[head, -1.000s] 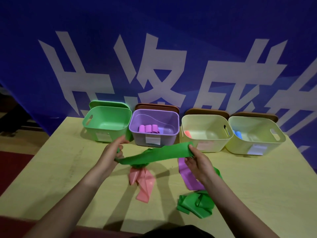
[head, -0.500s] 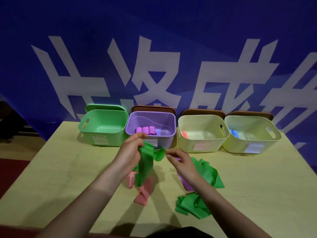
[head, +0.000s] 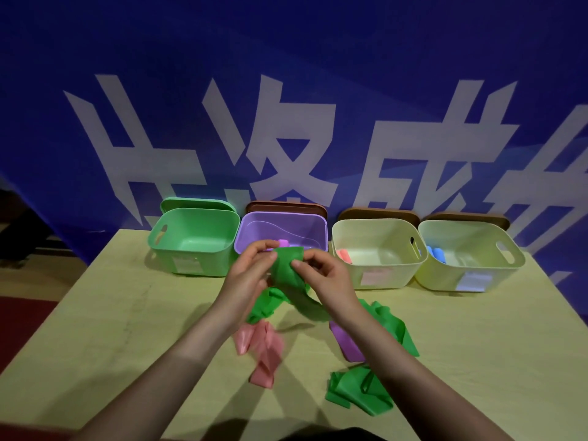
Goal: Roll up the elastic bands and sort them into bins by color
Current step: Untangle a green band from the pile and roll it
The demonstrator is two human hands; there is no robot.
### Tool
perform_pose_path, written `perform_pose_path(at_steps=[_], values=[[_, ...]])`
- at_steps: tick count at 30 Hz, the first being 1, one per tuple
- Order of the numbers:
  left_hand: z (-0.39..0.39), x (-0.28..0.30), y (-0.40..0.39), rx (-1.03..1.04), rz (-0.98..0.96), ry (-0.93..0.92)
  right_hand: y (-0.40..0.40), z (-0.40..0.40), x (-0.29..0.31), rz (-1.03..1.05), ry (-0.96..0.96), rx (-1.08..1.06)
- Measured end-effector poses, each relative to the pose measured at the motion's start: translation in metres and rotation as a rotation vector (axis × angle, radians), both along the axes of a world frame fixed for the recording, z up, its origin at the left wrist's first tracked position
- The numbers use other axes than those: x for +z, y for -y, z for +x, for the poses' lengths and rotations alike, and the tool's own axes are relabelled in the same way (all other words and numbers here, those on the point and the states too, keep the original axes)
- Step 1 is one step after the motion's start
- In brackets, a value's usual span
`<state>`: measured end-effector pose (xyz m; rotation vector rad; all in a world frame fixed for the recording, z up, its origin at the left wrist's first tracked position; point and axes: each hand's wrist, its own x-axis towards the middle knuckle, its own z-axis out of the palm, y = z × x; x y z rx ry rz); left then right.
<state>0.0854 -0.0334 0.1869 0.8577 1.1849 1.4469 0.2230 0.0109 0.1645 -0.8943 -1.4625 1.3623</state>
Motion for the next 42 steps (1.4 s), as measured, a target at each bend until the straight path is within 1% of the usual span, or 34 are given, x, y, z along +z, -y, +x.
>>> perform_pose_path(at_steps=[5,10,12,15,16,19,21,24,28,31,33,35,37,39,42], values=[[0.005,-0.013,-0.006,-0.043,-0.129,-0.014,-0.012,0.002,0.020,0.050,-0.034,-0.020],[0.012,-0.017,-0.009,-0.077,-0.084,-0.068,-0.027,0.004,0.030,0.040,-0.025,-0.018],[0.015,-0.018,-0.009,-0.071,-0.076,-0.015,-0.028,0.002,0.031,-0.009,-0.037,0.008],[0.015,-0.022,-0.011,-0.102,-0.095,0.178,-0.027,-0.001,0.029,-0.101,-0.074,0.014],[0.015,-0.025,-0.009,-0.146,-0.103,0.181,-0.028,-0.002,0.027,-0.118,-0.080,-0.003],[0.014,-0.037,0.002,-0.305,-0.158,0.069,-0.034,0.000,0.026,-0.155,-0.100,-0.079],[0.015,-0.049,0.010,-0.354,-0.219,0.023,-0.039,0.003,0.025,-0.198,-0.140,-0.120],[0.013,-0.068,0.017,-0.363,-0.285,-0.081,-0.043,0.009,0.022,-0.235,-0.186,-0.162],[0.007,-0.088,0.024,-0.331,-0.355,-0.158,-0.046,0.017,0.014,-0.262,-0.209,-0.225],[0.001,-0.103,0.031,-0.370,-0.395,-0.356,-0.051,0.023,0.015,-0.270,-0.253,-0.289],[-0.002,-0.115,0.036,-0.385,-0.447,-0.429,-0.057,0.028,0.018,-0.262,-0.281,-0.328],[-0.002,-0.124,0.041,-0.381,-0.491,-0.474,-0.059,0.032,0.020,-0.257,-0.304,-0.331],[-0.002,-0.130,0.045,-0.384,-0.504,-0.477,-0.058,0.033,0.019,-0.261,-0.309,-0.315],[-0.002,-0.136,0.047,-0.401,-0.514,-0.464,-0.056,0.033,0.015,-0.273,-0.298,-0.288],[-0.007,-0.145,0.048,-0.441,-0.548,-0.531,-0.049,0.029,0.009,-0.263,-0.245,-0.212]])
